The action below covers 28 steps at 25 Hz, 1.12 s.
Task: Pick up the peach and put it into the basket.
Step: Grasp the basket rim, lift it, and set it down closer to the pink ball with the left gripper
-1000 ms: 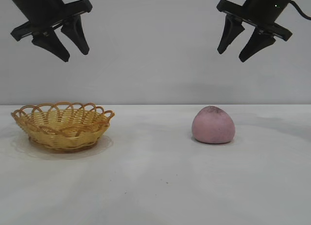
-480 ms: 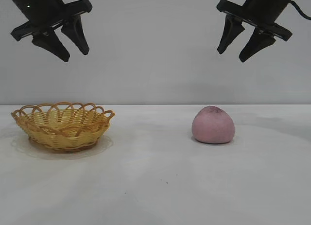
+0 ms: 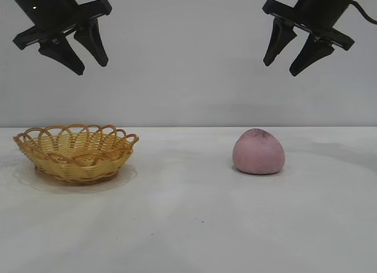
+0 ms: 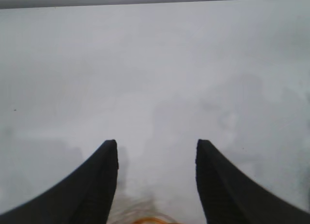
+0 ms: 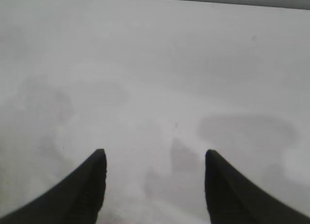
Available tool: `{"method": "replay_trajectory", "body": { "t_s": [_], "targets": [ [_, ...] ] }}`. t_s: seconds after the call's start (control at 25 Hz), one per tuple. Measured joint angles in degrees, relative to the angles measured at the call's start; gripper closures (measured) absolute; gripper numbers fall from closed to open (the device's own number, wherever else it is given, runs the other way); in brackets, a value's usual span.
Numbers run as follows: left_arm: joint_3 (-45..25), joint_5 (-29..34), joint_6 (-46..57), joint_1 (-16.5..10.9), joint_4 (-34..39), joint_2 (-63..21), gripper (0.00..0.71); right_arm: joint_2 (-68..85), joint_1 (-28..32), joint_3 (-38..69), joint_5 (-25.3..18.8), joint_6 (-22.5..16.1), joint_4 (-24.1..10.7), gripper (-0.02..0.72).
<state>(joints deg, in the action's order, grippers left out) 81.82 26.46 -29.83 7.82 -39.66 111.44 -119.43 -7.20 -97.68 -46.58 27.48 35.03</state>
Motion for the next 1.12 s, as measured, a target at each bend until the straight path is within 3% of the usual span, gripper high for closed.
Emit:
{"method": "replay_trajectory", "body": {
  "t_s": [0.24,0.4,0.64,0.88,1.12],
  "targets": [
    [0.0,0.4,-0.7,0.0,0.9,0.0,0.354,0.0,0.0,0.0,0.0,0.0,0.0,0.321],
    [0.0,2.8,-3.1,0.0,7.4,0.0,0.354,0.0,0.0,0.0,0.0,0.0,0.0,0.321],
    [5.9,15.0,-3.7,0.0,23.8,-0.1,0.354,0.0,0.0,0.0,-1.3,0.0,0.0,0.321],
    [14.4,25.3,-3.7,0.0,30.3,-0.3,0.354,0.0,0.0,0.0,-2.0,0.0,0.0,0.321],
    [14.9,36.9,-3.8,0.0,34.7,1.6,0.354,0.0,0.0,0.0,-2.3,0.0,0.0,0.321]
  ]
}}
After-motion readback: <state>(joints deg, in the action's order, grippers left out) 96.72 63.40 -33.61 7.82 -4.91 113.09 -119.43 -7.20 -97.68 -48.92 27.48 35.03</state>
